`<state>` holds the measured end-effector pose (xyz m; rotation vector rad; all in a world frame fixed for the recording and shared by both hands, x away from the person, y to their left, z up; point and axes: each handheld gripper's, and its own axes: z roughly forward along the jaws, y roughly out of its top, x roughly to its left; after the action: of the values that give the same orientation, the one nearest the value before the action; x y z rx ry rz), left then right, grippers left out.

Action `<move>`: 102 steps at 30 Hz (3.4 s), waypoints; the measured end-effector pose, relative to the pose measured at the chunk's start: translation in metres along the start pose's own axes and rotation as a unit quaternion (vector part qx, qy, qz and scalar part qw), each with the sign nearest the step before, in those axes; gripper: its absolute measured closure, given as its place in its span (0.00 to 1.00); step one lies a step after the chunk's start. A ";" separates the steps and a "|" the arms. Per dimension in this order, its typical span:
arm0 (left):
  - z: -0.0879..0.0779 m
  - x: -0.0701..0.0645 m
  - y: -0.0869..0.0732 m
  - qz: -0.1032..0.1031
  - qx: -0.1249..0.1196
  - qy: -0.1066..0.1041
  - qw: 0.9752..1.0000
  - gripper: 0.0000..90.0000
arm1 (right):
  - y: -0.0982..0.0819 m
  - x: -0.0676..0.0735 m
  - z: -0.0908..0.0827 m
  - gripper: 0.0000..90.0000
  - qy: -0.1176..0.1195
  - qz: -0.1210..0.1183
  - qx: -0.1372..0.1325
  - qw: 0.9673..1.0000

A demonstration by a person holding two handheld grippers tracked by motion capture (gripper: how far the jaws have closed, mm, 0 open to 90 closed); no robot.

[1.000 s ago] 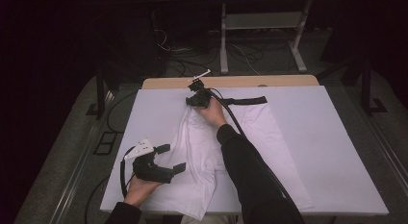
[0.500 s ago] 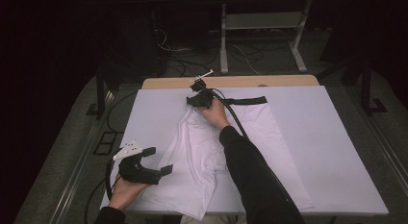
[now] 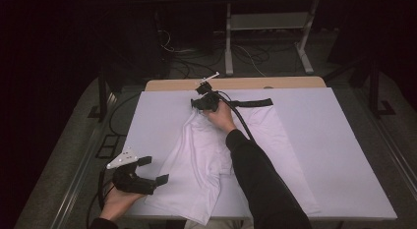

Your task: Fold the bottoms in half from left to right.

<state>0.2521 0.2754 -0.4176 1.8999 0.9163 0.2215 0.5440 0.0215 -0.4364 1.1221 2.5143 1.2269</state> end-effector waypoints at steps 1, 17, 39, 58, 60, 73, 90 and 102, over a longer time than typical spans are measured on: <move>0.000 0.000 0.000 0.001 0.002 0.000 1.000 0.00 | 0.000 0.000 0.000 0.96 0.000 0.001 -0.001 1.000; -0.016 0.007 -0.020 -0.015 0.030 0.002 0.999 0.00 | -0.006 -0.001 -0.003 0.96 0.006 0.002 -0.017 1.000; -0.021 0.009 -0.042 -0.029 0.098 -0.050 0.993 0.12 | -0.010 -0.001 -0.007 0.96 0.005 -0.004 -0.026 1.000; -0.020 0.010 -0.049 -0.040 0.122 -0.088 0.988 0.37 | -0.010 -0.001 -0.010 0.96 0.002 -0.006 -0.029 1.000; -0.021 0.012 -0.050 -0.044 0.118 -0.088 0.988 0.45 | -0.011 -0.002 -0.010 0.96 0.002 -0.006 -0.030 1.000; -0.020 0.017 -0.052 -0.024 0.121 -0.061 0.990 0.89 | -0.012 -0.002 -0.011 0.96 0.002 -0.003 -0.033 0.999; -0.027 0.008 -0.035 0.009 0.085 -0.080 0.993 0.99 | -0.010 -0.008 -0.023 0.96 0.011 0.006 -0.046 0.999; -0.017 -0.014 -0.010 0.043 0.072 -0.135 0.987 0.99 | -0.008 -0.013 -0.037 0.96 0.011 0.005 -0.050 0.999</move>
<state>0.2290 0.2800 -0.4143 2.0435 0.6836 -0.0538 0.5335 -0.0137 -0.4201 1.1039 2.4356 1.3590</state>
